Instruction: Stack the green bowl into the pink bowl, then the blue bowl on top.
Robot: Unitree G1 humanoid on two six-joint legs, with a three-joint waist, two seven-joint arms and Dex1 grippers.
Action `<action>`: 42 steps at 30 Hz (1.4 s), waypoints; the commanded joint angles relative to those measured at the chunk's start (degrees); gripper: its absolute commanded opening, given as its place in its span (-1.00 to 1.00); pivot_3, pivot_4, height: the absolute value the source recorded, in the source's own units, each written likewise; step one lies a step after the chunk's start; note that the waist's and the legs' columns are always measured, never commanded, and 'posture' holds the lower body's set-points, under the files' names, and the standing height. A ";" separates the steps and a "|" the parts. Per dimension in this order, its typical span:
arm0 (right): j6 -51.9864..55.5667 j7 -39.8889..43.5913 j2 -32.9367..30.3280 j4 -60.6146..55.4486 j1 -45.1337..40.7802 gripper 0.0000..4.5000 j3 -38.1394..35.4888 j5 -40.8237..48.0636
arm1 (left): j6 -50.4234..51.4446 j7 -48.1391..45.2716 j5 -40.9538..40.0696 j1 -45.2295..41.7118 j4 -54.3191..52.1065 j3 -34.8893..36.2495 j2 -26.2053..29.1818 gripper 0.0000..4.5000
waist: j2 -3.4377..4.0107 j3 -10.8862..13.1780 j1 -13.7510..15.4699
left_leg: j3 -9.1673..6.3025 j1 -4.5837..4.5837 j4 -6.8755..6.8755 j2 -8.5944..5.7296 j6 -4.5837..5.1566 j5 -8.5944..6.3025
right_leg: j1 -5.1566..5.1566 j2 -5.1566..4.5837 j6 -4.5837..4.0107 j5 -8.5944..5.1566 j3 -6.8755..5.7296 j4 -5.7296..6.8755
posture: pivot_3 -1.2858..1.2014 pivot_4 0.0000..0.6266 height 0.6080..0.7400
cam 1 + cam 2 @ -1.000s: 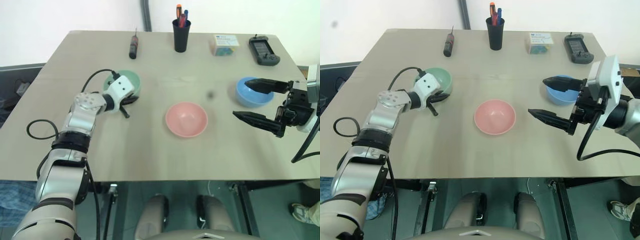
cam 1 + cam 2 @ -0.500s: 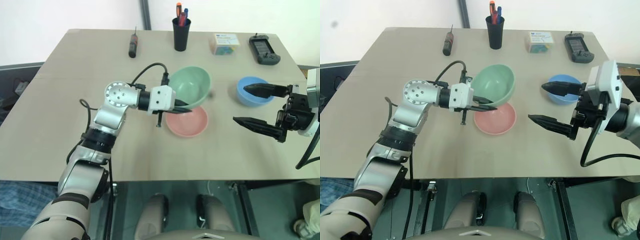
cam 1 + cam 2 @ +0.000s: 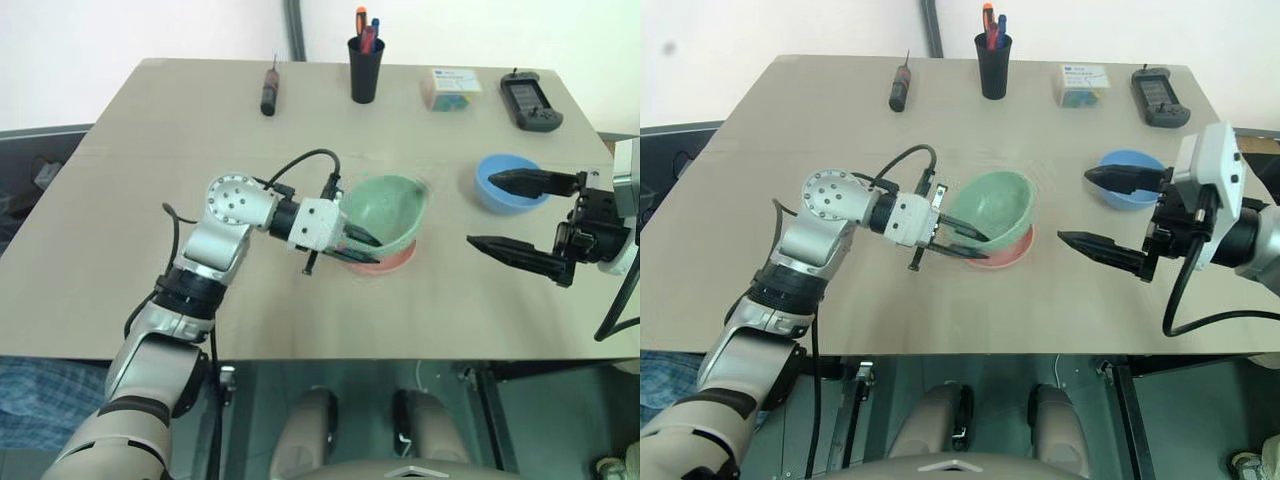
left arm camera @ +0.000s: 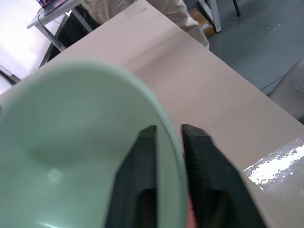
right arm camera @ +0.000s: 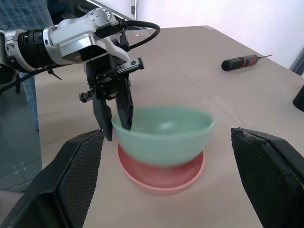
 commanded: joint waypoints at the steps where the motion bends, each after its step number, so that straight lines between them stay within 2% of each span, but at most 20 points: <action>1: -1.34 -0.09 -1.01 -0.82 -0.62 1.00 -1.49 0.45 | 2.25 1.00 -2.61 0.30 -1.39 2.80 0.59 0.14 | 0.00 0.00 0.00 | 0.00 0.00 0.00 0.00 0.00 0.00 | 0.00 0.00 0.00 0.00 0.00 0.00 | 0.03 -0.52 1.00; 2: -1.59 0.12 -1.16 -0.63 -0.68 1.00 -1.12 0.11 | 4.71 0.45 -3.79 0.49 -2.00 3.20 1.24 0.31 | 0.00 0.00 -0.01 | -0.01 0.00 0.00 0.00 0.00 0.00 | 0.00 0.00 0.00 0.00 0.00 0.00 | 0.03 -0.52 1.00; 3: -1.83 0.35 -1.28 -0.49 -0.72 1.00 -0.78 -0.20 | 7.50 0.12 -5.29 0.70 -2.79 3.74 1.76 0.57 | 0.00 0.00 -0.03 | -0.01 0.00 0.00 0.00 0.00 0.00 | 0.00 0.00 0.00 0.00 0.00 0.01 | 0.03 -0.52 1.00; 4: -2.04 0.44 -1.26 -0.26 -0.83 1.00 -0.41 -0.46 | 10.98 0.56 -7.60 0.85 -3.89 4.90 2.04 0.67 | 0.00 0.00 -0.02 | -0.01 0.00 0.00 0.01 0.00 0.00 | 0.00 0.00 0.00 0.00 -0.01 0.02 | 0.03 -0.52 1.00; 7: -2.82 0.80 -1.27 0.62 -0.89 1.00 0.35 -1.50 | 19.16 4.01 -13.15 1.13 -6.32 8.49 1.76 0.67 | 0.00 0.00 -0.07 | -0.03 0.00 0.00 0.03 0.00 0.00 | 0.00 0.00 0.00 0.00 -0.01 0.02 | 0.03 -0.52 1.00; 10: -4.60 -0.16 -3.15 4.88 -1.01 1.00 3.88 -8.68 | 27.60 12.08 -18.29 2.61 -8.52 14.21 0.75 0.67 | 0.00 0.00 -0.08 | -0.04 0.01 0.01 0.06 0.00 0.00 | 0.00 -0.01 0.01 -0.01 0.00 0.03 | 0.03 -0.52 1.00; 13: -7.34 -3.28 -3.43 10.70 -4.40 1.00 9.09 -16.78 | 31.64 17.77 -20.38 5.00 -11.38 17.65 0.48 0.67 | 0.00 0.00 -0.28 | -0.01 0.04 0.04 0.05 0.00 0.00 | 0.01 -0.03 0.01 -0.01 0.03 0.07 | 0.03 -0.52 1.00; 20: -14.00 -2.41 -2.83 26.16 -13.66 1.00 23.46 -33.75 | 38.96 26.32 -25.73 8.52 -15.42 25.23 1.50 0.67 | 0.01 0.00 -0.51 | 0.01 0.04 0.04 0.02 -0.03 0.02 | -0.03 0.01 0.01 0.00 0.04 0.09 | 0.03 -0.52 1.00; 27: -27.07 1.25 2.41 47.17 -24.50 1.00 34.65 -47.90 | 43.29 26.28 -31.03 14.31 -20.80 30.69 6.50 0.67 | 0.02 0.01 -1.28 | 0.07 0.00 -0.01 -0.01 -0.25 0.15 | -0.07 -0.01 0.01 0.00 0.07 0.03 | 0.03 -0.52 1.00; 30: -34.35 3.53 6.52 61.61 -31.28 1.00 39.38 -53.88 | 43.50 25.36 -32.28 17.07 -22.20 32.47 8.37 0.67 | 0.02 0.01 -1.70 | 0.09 0.00 -0.01 -0.02 -0.26 0.15 | -0.07 -0.01 0.01 0.00 0.07 0.02 | 0.03 -0.52 1.00; 37: -46.55 2.96 13.78 89.92 -42.75 1.00 42.04 -61.47 | 43.27 25.87 -34.07 20.37 -24.64 34.54 9.51 0.67 | 0.03 0.02 -1.63 | 0.28 -0.02 -0.06 0.00 -0.31 0.18 | -0.16 -0.01 0.00 0.00 0.13 0.03 | 0.03 -0.52 1.00; 38: -47.89 2.68 14.30 92.32 -43.76 0.77 42.04 -62.12 | 43.26 25.91 -34.19 20.66 -24.81 34.69 9.69 0.68 | 0.05 0.03 -1.61 | 0.28 -0.04 -0.07 -0.01 -0.32 0.18 | -0.20 -0.03 0.00 0.00 0.16 0.02 | 0.03 -0.52 1.00; 39: -49.12 2.79 14.74 94.26 -44.65 0.66 42.13 -62.82 | 43.50 25.73 -34.38 21.25 -25.15 34.92 10.11 0.68 | 0.05 0.03 -1.61 | 0.28 -0.04 -0.11 -0.01 -0.32 0.18 | -0.21 -0.05 0.00 0.00 0.20 0.01 | 0.03 -0.52 1.00; 40: -50.26 2.81 15.13 96.03 -45.45 0.44 42.15 -63.50 | 43.67 25.69 -34.61 21.87 -25.49 35.25 10.42 0.68 | 0.05 0.03 -1.68 | 0.28 -0.04 -0.11 -0.02 -0.32 0.19 | -0.22 -0.05 0.00 0.00 0.20 0.00 | 0.03 -0.52 1.00; 42: -51.91 3.32 15.67 98.39 -46.47 0.13 41.92 -64.44 | 43.68 25.07 -34.66 23.59 -26.31 35.88 11.56 0.68 | 0.05 0.03 -1.81 | 0.27 -0.02 -0.16 -0.01 -0.32 0.18 | -0.22 -0.05 0.00 0.00 0.24 -0.02 | 0.03 -0.52 1.00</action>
